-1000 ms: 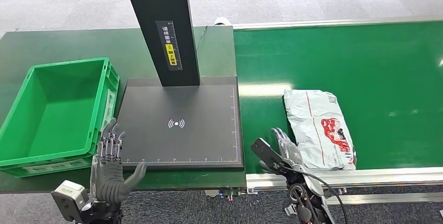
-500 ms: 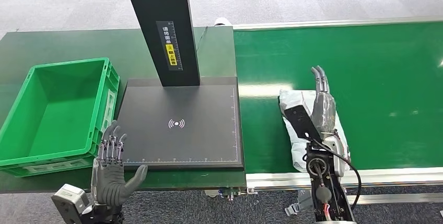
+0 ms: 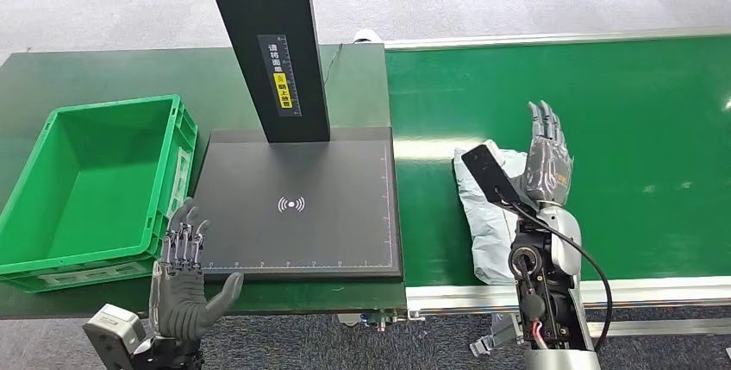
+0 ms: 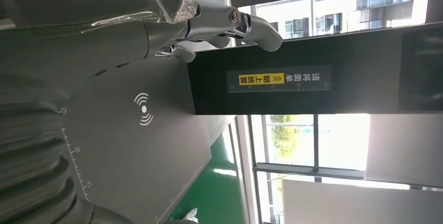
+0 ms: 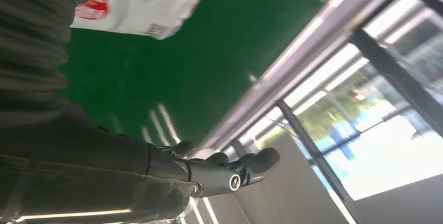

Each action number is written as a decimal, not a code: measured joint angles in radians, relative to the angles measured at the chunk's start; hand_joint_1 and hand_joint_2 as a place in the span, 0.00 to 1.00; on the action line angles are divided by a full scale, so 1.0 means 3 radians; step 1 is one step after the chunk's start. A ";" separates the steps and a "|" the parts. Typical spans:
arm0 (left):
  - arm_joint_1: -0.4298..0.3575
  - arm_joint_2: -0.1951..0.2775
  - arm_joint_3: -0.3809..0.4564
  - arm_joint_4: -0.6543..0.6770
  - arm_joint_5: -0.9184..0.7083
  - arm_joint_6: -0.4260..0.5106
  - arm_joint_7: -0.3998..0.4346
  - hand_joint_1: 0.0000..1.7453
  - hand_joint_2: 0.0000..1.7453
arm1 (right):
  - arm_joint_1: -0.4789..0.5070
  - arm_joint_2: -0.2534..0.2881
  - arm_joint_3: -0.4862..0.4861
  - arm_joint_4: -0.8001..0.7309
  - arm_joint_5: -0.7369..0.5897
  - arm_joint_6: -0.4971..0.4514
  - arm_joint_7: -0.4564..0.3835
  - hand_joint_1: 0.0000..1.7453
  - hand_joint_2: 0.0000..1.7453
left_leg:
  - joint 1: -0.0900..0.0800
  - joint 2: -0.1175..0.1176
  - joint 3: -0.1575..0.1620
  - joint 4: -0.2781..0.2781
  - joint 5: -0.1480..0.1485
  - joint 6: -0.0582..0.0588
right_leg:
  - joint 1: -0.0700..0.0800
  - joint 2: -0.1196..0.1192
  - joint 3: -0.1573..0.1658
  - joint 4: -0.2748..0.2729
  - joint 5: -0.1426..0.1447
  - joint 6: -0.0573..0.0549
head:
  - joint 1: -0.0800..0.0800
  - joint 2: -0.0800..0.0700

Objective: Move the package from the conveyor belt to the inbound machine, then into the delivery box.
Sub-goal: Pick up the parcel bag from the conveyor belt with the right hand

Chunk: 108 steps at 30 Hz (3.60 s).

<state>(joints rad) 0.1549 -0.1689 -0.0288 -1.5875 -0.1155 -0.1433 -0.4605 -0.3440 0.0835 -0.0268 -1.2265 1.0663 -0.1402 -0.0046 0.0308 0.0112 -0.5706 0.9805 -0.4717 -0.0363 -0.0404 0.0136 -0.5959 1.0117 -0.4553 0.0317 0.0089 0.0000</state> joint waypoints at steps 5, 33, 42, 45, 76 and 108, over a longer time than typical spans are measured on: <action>0.0015 -0.0010 0.0001 -0.0002 -0.0043 0.0031 0.0036 0.00 1.00 | -0.0061 -0.0080 0.0063 0.0376 0.0408 0.0592 0.0385 0.00 1.00 | 0.0000 0.0000 -0.0001 0.0000 0.0000 0.0000 | 0.0000 0.0000 0.0000 0.0000 0.0000 0.0000 | 0.0001 0.0000; -0.0097 0.0036 -0.0002 0.0173 0.0016 0.0118 0.0044 0.00 1.00 | -0.0448 -0.0237 0.0739 0.1896 -0.0036 0.1198 0.0198 1.00 1.00 | 0.0000 -0.0001 -0.0001 0.0001 0.0000 0.0000 | 0.0000 0.0000 -0.0001 0.0000 0.0000 0.0000 | 0.0001 0.0000; -0.0096 0.0038 -0.0002 0.0197 0.0016 0.0124 0.0042 0.00 1.00 | -0.0509 -0.0237 0.0831 0.2001 -0.0074 0.1192 0.0232 1.00 1.00 | 0.0000 -0.0001 -0.0001 0.0001 0.0000 0.0000 | 0.0000 0.0000 0.0000 0.0000 0.0000 0.0000 | 0.0001 0.0000; -0.0094 0.0038 -0.0001 0.0197 0.0016 0.0125 0.0042 0.00 1.00 | -0.0512 -0.0236 0.0849 0.2027 -0.0090 0.1203 0.0231 1.00 1.00 | 0.0000 -0.0001 -0.0001 0.0001 0.0000 0.0000 | 0.0000 0.0000 0.0000 0.0000 0.0000 0.0000 | 0.0001 0.0000; 0.0036 0.0019 0.0063 0.0138 -0.0005 0.0027 0.0019 0.00 1.00 | -0.0425 -0.0258 0.1138 0.1552 -0.0391 0.1257 -0.0220 0.00 1.00 | 0.0000 -0.0001 -0.0001 0.0001 0.0000 0.0000 | 0.0000 0.0000 -0.0001 0.0000 0.0000 0.0000 | 0.0001 0.0000; -0.0131 0.0032 -0.0049 0.0273 0.0080 0.0156 0.0055 0.00 1.00 | -0.1070 -0.0540 0.2599 0.2242 -0.0226 0.2392 -0.0559 0.98 1.00 | 0.0001 0.0010 0.0020 0.0001 -0.0002 -0.0001 | 0.0001 0.0009 0.0013 0.0000 0.0000 0.0000 | 0.0001 0.0000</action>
<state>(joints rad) 0.1155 -0.1593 -0.0436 -1.5057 -0.0915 -0.0965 -0.4440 -0.6651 -0.0786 0.7530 -0.5539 0.9983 0.5773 -0.1722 0.0311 0.0141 -0.5645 0.9807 -0.4722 -0.0366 -0.0402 0.0164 -0.5920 1.0116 -0.4552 0.0316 0.0092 0.0000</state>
